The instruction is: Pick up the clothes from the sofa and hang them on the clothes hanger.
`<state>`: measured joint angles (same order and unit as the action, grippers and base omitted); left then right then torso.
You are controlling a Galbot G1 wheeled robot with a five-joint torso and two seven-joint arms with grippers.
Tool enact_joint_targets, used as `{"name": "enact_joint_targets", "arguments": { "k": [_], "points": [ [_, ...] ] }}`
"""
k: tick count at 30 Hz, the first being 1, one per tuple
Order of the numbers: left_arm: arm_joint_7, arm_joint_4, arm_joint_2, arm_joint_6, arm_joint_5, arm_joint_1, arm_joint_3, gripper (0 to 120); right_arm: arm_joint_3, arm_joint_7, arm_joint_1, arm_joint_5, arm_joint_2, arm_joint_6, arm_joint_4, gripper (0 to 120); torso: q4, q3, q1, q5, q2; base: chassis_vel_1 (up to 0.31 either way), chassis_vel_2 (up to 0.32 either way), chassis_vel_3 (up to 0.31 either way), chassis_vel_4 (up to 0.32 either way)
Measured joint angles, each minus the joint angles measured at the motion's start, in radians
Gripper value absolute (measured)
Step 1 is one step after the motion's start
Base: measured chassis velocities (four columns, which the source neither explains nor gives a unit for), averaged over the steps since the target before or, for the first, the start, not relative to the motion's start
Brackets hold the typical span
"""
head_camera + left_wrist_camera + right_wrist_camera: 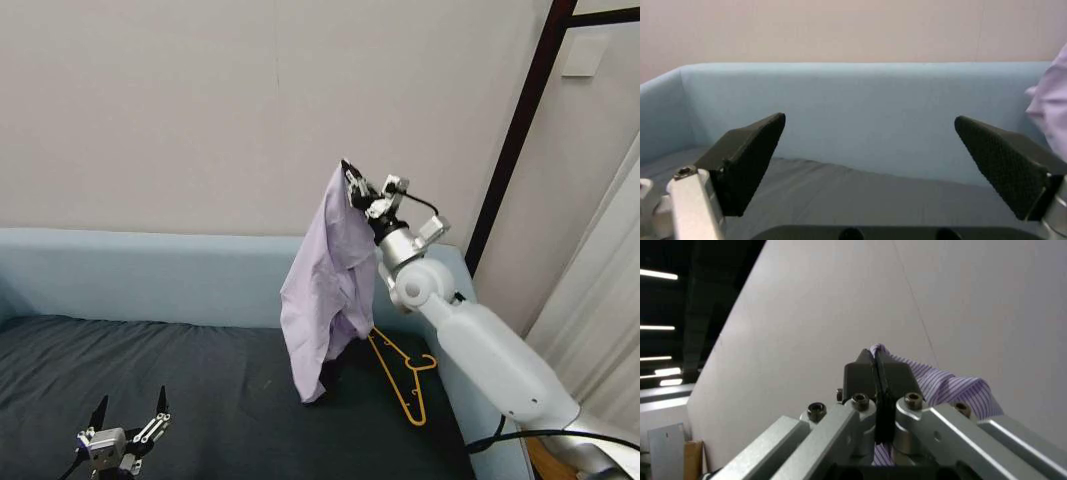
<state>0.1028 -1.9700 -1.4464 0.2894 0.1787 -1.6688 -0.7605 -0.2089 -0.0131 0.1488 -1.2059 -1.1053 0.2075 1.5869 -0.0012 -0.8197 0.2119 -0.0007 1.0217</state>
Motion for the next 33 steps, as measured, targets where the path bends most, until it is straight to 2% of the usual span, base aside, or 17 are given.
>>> {"name": "enact_joint_targets", "arguments": {
  "k": [5, 11, 15, 16, 18, 20, 21, 22, 25, 28, 31, 33],
  "points": [
    [0.000, 0.002, 0.008, -0.001, 0.014, 0.004, -0.003, 100, -0.017, -0.017, -0.129, -0.078, 0.037, -0.013, 0.044, 0, 0.0000, 0.000, 0.000, 0.0001, 0.000, 0.000, 0.000, 0.000, 0.000],
    [0.001, 0.003, 0.006, 0.005, 0.016, 0.001, -0.003, 100, -0.029, 0.024, -0.145, -0.073, 0.080, -0.017, 0.041, 0, 0.0002, 0.000, 0.000, 0.0000, 0.000, 0.000, 0.000, 0.000, 0.000],
    [0.001, -0.003, 0.004, 0.020, 0.014, -0.015, -0.002, 100, -0.071, 0.050, 0.028, 0.022, 0.148, -0.004, 0.106, 0, 0.0000, 0.000, 0.000, 0.0004, 0.000, 0.000, 0.000, 0.000, 0.000],
    [0.001, -0.003, 0.004, 0.020, 0.014, -0.015, -0.002, 100, -0.071, 0.050, 0.028, 0.022, 0.148, -0.004, 0.106, 0, 0.0000, 0.000, 0.000, 0.0004, 0.000, 0.000, 0.000, 0.000, 0.000],
    [0.002, -0.009, 0.006, 0.021, 0.014, -0.017, -0.003, 100, -0.084, 0.090, 0.248, 0.135, 0.153, 0.014, 0.122, 0, -0.0002, 0.000, 0.000, 0.0003, 0.000, 0.000, 0.000, 0.000, 0.000],
    [0.003, -0.009, 0.008, 0.021, 0.014, -0.018, -0.004, 100, -0.086, 0.094, 0.422, 0.196, 0.116, 0.022, 0.119, 0, -0.0005, 0.000, 0.000, 0.0012, 0.000, 0.000, 0.000, 0.000, 0.000],
    [0.003, -0.008, 0.009, 0.021, 0.014, -0.018, -0.004, 100, -0.085, 0.093, 0.490, 0.220, 0.093, 0.031, 0.110, 0, 0.0000, 0.000, 0.000, 0.0003, 0.000, 0.000, 0.000, 0.000, 0.000],
    [0.003, -0.008, 0.009, 0.021, 0.014, -0.018, -0.004, 100, -0.085, 0.093, 0.490, 0.220, 0.093, 0.031, 0.110, 0, 0.0000, 0.000, 0.000, 0.0003, 0.000, 0.000, 0.000, 0.000, 0.000],
    [0.004, -0.003, 0.008, 0.021, 0.013, -0.016, -0.004, 100, -0.101, 0.090, 0.661, 0.306, 0.028, 0.058, 0.039, 0, 0.0001, 0.000, 0.000, 0.0005, 0.000, 0.000, 0.000, 0.000, 0.000],
    [0.004, -0.003, 0.007, 0.021, 0.013, -0.015, -0.005, 100, -0.111, 0.089, 0.723, 0.359, -0.002, 0.070, -0.008, 0, 0.0000, 0.000, 0.000, -0.0004, 0.000, 0.000, 0.000, 0.000, 0.000],
    [0.004, -0.003, 0.006, 0.021, 0.012, -0.016, -0.006, 100, -0.125, 0.079, 0.764, 0.405, -0.033, 0.073, -0.050, 0, 0.0000, 0.000, 0.000, 0.0002, 0.000, 0.000, 0.000, 0.000, 0.000],
    [0.005, -0.003, 0.006, 0.021, 0.012, -0.016, -0.010, 100, -0.137, 0.051, 0.799, 0.450, -0.056, 0.049, -0.073, 0, 0.0002, 0.000, 0.000, -0.0001, 0.000, 0.000, 0.000, 0.000, 0.000]
  ]
}}
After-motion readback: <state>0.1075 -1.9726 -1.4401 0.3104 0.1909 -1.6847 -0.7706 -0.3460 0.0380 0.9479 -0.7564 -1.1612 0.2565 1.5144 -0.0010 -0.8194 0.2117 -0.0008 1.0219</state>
